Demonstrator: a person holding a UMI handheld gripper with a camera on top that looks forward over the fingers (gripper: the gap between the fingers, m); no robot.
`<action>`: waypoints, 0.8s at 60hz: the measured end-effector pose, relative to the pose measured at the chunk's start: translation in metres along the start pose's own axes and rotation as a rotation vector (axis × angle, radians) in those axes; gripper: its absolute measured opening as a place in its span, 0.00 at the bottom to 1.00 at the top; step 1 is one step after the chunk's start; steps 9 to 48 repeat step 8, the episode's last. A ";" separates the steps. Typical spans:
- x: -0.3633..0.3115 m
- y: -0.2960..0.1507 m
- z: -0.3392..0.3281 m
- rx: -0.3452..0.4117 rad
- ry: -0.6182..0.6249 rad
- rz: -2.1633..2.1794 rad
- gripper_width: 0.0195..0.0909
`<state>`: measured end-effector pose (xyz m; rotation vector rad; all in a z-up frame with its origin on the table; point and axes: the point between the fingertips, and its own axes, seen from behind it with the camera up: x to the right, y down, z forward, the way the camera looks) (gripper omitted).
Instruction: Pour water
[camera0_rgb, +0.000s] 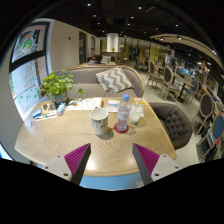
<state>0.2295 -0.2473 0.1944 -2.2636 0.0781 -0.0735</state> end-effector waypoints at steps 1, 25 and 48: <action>0.000 0.001 -0.001 -0.002 0.000 0.002 0.92; 0.001 0.003 -0.004 -0.003 0.001 -0.012 0.93; 0.001 0.003 -0.004 -0.003 0.001 -0.012 0.93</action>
